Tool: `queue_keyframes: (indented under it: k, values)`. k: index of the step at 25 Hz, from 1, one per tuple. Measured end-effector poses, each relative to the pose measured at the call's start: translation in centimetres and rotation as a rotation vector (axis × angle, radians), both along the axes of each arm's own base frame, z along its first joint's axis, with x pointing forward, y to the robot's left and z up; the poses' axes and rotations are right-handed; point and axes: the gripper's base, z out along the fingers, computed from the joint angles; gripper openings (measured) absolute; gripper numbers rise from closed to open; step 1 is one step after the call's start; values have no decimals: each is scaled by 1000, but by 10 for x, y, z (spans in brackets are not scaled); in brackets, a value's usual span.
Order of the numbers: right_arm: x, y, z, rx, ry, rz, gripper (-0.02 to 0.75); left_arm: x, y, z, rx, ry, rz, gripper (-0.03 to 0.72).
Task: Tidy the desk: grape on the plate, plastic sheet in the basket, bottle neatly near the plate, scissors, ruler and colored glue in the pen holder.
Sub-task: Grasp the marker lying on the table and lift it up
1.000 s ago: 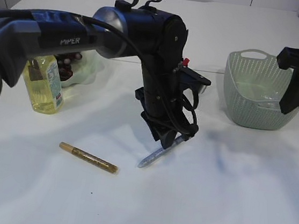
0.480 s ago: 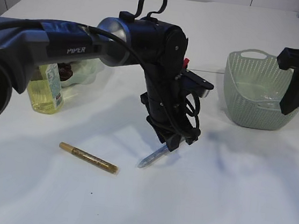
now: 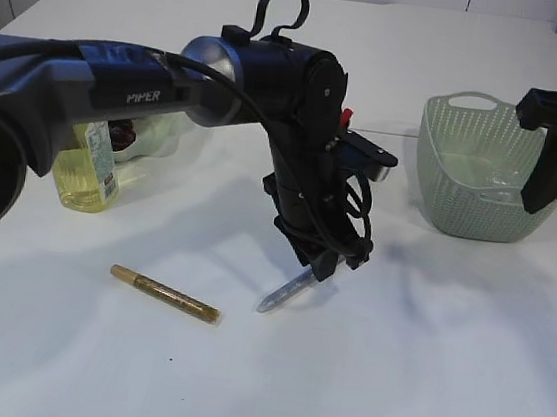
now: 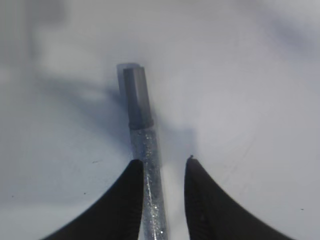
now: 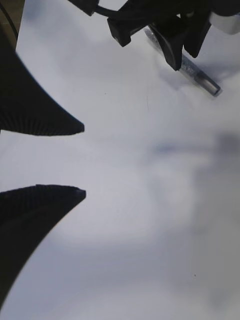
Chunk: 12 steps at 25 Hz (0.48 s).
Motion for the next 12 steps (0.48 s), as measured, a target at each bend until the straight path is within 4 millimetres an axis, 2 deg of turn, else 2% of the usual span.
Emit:
queue_keyframes:
  k: [12]
  values:
    - [0, 0, 0, 0, 0, 0, 282, 1, 1, -13, 17, 19, 1, 212]
